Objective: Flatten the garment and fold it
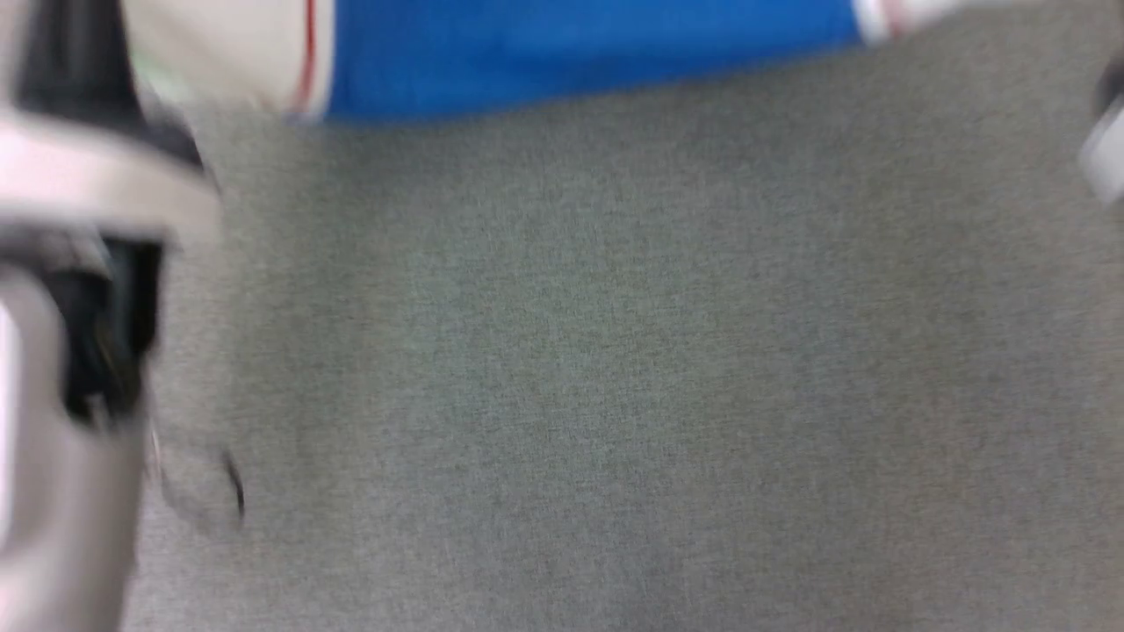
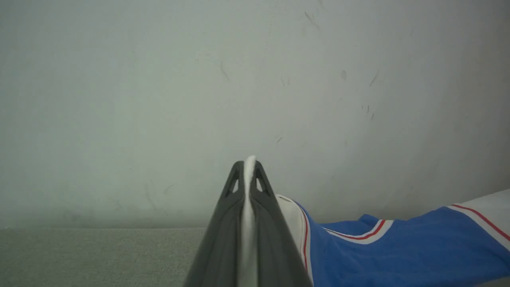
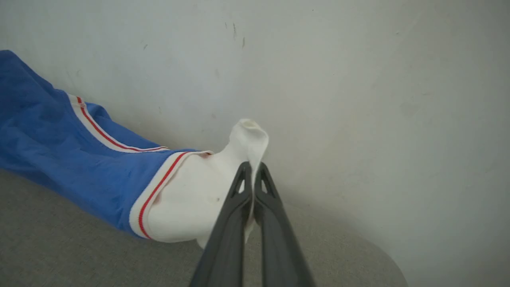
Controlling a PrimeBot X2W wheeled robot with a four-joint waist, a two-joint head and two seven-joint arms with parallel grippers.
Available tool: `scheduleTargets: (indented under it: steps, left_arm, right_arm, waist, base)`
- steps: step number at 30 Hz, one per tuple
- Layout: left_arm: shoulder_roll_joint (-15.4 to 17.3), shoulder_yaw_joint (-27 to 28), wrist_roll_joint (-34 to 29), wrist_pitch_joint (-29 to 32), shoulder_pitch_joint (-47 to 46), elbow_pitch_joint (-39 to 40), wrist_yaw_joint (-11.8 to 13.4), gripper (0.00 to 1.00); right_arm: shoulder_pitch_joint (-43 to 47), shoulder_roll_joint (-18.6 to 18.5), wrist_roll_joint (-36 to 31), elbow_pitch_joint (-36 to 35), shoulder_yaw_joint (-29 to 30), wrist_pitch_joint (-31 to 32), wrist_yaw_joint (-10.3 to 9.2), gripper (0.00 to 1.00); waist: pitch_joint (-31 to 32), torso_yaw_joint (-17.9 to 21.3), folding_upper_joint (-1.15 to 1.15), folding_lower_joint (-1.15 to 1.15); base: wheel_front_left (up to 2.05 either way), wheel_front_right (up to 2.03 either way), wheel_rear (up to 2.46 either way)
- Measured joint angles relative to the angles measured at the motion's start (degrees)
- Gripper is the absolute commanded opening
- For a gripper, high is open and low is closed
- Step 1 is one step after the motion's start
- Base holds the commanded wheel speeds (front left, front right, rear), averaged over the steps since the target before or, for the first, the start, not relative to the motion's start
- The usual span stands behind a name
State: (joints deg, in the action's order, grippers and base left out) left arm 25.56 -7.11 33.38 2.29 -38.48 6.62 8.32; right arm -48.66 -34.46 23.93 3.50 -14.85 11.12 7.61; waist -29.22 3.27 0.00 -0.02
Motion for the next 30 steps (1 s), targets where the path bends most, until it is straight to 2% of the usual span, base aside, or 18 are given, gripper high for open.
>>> scheduleTargets:
  steps: [4, 11, 15, 22, 30]
  left_arm:
    - [-0.76, 0.26, 1.56, -1.18, 12.69, 3.68, 1.36, 0.00]
    - [-2.08, 0.34, 4.27, -2.29, 30.91, 4.93, 2.10, 0.00]
    - [-1.98, -0.51, 6.83, -0.91, 40.21, 5.11, 1.23, 0.00]
    - [-0.32, -3.46, 10.67, 3.98, 53.22, 3.64, -1.24, 0.00]
    - [0.32, -4.44, 12.67, 6.77, 59.84, 1.05, -1.24, 0.00]
  right_arm:
    - [13.55, 3.82, -1.04, -4.80, 3.61, -0.03, 0.00, 0.00]
    - [34.47, 10.57, -3.67, -10.56, 7.19, 0.46, 0.00, 0.00]
    - [44.82, 13.38, -3.66, -12.15, 7.97, 1.85, 0.00, 0.00]
    - [60.39, 13.27, -3.47, -11.00, 10.66, 3.36, 0.00, 0.00]
    - [67.84, 11.05, -3.26, -7.47, 12.65, 4.25, 0.00, 0.00]
  waist:
    - [3.25, -0.05, 0.00, 0.00]
    - [9.43, -0.19, 0.00, 0.00]
    - [12.90, -0.21, 0.00, 0.00]
    - [18.64, -0.16, 0.00, 0.00]
    - [22.44, 0.34, 0.00, 0.01]
  base:
    - [0.00, 0.00, 0.00]
    - [0.00, 0.00, 0.00]
    - [0.00, 0.00, 0.00]
    - [0.00, 0.00, 0.00]
    - [0.00, 0.00, 0.00]
